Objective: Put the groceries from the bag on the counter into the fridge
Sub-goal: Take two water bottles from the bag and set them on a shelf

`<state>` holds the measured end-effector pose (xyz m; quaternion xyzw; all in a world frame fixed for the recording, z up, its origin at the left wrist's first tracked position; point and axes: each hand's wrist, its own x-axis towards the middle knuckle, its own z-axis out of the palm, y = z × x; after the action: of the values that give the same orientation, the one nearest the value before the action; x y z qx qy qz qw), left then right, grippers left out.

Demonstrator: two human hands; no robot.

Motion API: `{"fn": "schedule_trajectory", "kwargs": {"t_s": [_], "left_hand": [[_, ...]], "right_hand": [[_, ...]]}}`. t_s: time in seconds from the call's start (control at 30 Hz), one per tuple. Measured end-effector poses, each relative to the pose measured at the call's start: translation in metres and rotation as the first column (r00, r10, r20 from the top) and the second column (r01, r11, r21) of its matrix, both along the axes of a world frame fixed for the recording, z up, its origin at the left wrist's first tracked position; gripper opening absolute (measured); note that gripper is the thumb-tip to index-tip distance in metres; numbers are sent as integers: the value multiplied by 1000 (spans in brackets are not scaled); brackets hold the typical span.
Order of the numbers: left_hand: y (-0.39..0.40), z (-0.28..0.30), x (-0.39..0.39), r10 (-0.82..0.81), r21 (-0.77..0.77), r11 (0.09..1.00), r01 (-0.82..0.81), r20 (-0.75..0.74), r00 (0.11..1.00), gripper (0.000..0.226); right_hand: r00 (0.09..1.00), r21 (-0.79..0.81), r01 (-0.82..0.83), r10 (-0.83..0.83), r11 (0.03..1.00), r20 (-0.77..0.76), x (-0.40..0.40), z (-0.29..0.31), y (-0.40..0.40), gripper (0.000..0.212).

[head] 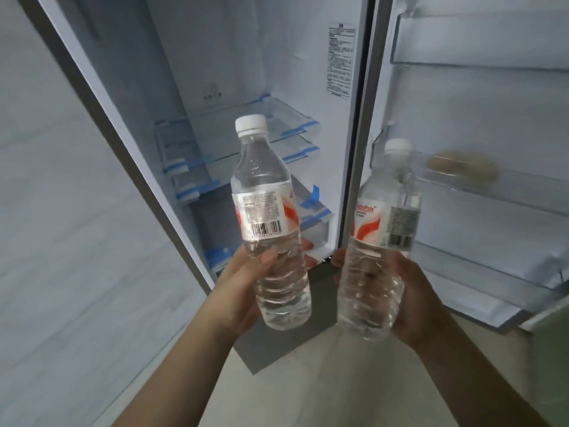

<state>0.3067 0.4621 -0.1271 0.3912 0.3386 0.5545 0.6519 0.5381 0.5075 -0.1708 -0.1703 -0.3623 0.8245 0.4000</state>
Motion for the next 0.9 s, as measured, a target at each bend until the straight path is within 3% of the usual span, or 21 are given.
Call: {"fn": "schedule_trajectory", "kwargs": {"t_s": [0.07, 0.2, 0.37, 0.53, 0.67, 0.8, 0.9], "left_hand": [[11, 3, 7, 78, 29, 997, -77, -44, 996, 101], [22, 7, 9, 192, 0, 981, -193, -83, 978, 101], [36, 10, -10, 313, 19, 950, -312, -108, 944, 86], [58, 10, -44, 389, 78, 921, -381, -198, 900, 89], [80, 14, -70, 392, 116, 920, -374, -270, 880, 74], [107, 29, -101, 357, 178, 933, -312, -359, 862, 40], [131, 36, -119, 367, 188, 929, -317, -394, 842, 36]], "right_hand": [[999, 1, 28, -28, 1000, 38, 4, 1, 22, 73], [998, 49, 27, -30, 998, 60, -2, 4, 56, 64], [996, 1, 36, -36, 999, 85, -28, 12, 92, 94], [992, 43, 31, -36, 999, 119, -67, 23, 124, 105], [977, 74, 133, -143, 988, 156, -98, 35, 142, 99], [970, 209, 151, -186, 966, 159, -129, 58, 166, 89], [968, 301, 171, -217, 938, 128, -147, 71, 186, 75]]}}
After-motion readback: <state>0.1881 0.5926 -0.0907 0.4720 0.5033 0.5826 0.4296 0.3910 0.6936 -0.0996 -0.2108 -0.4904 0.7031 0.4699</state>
